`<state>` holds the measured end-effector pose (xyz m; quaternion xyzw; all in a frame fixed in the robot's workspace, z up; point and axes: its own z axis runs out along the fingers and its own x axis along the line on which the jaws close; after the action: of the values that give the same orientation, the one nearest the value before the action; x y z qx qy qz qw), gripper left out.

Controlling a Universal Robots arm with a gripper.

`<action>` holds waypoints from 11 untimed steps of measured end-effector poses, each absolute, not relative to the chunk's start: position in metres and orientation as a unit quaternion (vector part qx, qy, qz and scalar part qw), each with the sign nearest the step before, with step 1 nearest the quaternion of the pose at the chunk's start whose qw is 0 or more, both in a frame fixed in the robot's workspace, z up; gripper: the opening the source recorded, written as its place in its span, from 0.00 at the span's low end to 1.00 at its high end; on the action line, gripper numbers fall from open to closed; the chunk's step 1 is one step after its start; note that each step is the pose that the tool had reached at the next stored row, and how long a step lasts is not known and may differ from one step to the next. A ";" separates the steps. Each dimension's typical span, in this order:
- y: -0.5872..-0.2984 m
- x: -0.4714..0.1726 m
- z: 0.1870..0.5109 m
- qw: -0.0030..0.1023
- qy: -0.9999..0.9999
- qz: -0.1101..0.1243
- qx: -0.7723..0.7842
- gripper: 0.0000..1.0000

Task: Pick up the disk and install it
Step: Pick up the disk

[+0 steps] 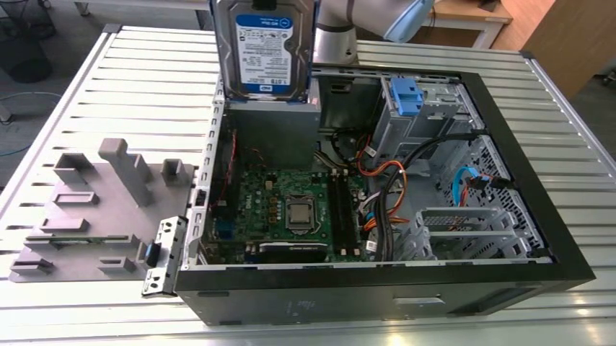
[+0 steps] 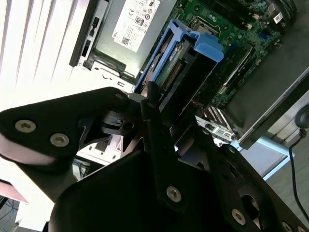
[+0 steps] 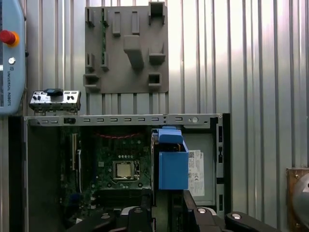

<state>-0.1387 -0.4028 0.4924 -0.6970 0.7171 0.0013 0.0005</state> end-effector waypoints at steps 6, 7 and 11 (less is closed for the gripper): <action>-0.403 -0.123 0.492 0.001 0.717 0.001 -0.697 0.35; -0.403 -0.120 0.492 0.000 0.717 0.001 -0.697 0.35; -0.403 -0.108 0.492 0.001 0.717 0.001 -0.697 0.35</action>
<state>-0.1085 -0.4028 0.4920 -0.6970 0.7171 0.0013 0.0005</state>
